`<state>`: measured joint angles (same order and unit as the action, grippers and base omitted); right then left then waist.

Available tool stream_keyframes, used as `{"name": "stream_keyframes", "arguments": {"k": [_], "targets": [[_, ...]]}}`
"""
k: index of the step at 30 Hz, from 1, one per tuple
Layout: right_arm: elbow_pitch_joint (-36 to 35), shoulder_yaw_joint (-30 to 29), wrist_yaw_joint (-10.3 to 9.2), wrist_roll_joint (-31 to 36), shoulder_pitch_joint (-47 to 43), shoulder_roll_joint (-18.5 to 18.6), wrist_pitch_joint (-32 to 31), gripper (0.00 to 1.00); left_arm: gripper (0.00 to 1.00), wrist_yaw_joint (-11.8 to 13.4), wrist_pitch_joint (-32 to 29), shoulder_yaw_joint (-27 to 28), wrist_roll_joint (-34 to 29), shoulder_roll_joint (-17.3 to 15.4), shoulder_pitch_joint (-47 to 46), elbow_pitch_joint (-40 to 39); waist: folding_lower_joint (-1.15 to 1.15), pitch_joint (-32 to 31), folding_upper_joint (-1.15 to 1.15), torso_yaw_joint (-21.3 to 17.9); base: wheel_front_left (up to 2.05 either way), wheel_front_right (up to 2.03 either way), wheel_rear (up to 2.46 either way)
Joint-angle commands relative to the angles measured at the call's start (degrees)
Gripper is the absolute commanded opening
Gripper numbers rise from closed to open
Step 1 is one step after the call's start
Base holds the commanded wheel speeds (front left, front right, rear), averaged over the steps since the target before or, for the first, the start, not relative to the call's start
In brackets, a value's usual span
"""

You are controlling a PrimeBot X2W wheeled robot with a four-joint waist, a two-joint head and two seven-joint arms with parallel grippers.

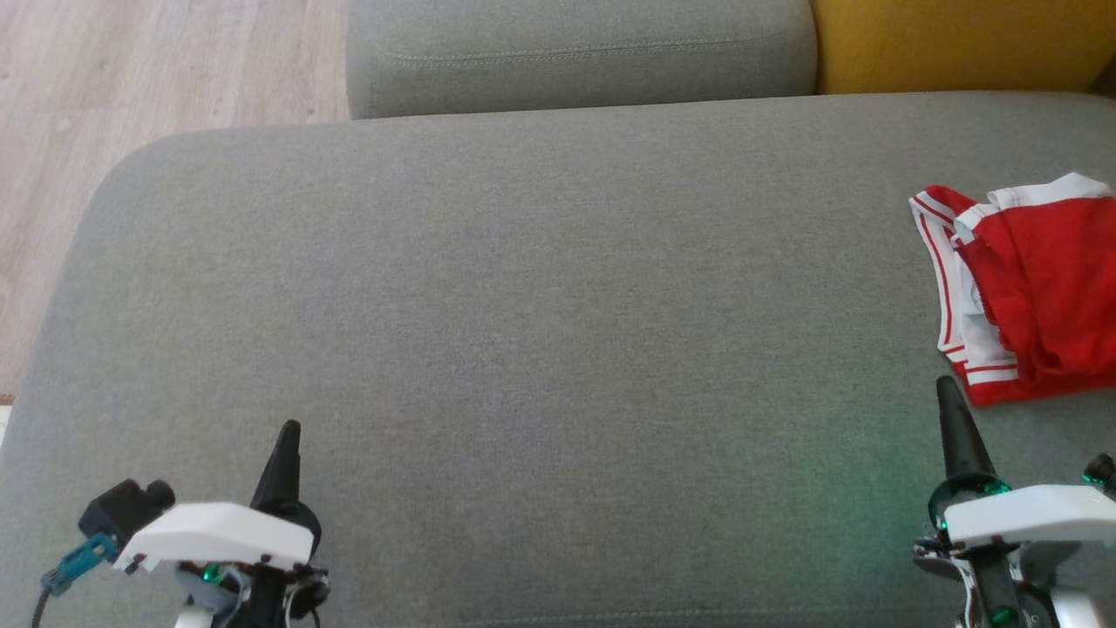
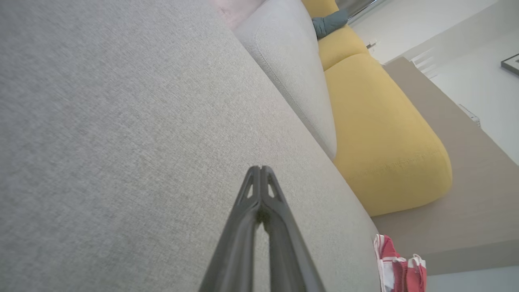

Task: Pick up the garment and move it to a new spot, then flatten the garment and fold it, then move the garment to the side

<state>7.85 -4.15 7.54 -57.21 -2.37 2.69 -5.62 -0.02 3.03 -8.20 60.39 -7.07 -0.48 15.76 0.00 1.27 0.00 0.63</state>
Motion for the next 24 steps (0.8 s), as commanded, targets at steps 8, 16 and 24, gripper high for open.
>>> {"name": "stream_keyframes", "arguments": {"k": [8, 16, 24], "targets": [[-0.6, 0.3, -0.03, -6.0, 4.0, 1.3, 0.6, 0.0, 0.0, -1.3, -1.3, 3.7, 5.3, 0.2, -3.6, -1.8, 0.0, -0.2, 0.0, -0.1, 0.0, 0.0, 0.0], [0.5, 0.1, -0.04, -11.3, 4.7, 1.3, 0.5, 0.0, 0.0, -2.4, -2.5, 5.4, 10.1, 0.7, -3.9, -1.8, 0.0, -0.3, 0.0, -0.2, 0.0, 0.0, 0.0], [1.7, 0.0, -0.04, -16.5, 5.5, 1.3, 0.5, 0.0, 0.0, -3.5, -3.8, 7.1, 14.8, 1.3, -4.3, -1.8, 0.0, -0.5, 0.0, -0.3, 0.0, 0.0, 0.0]]}}
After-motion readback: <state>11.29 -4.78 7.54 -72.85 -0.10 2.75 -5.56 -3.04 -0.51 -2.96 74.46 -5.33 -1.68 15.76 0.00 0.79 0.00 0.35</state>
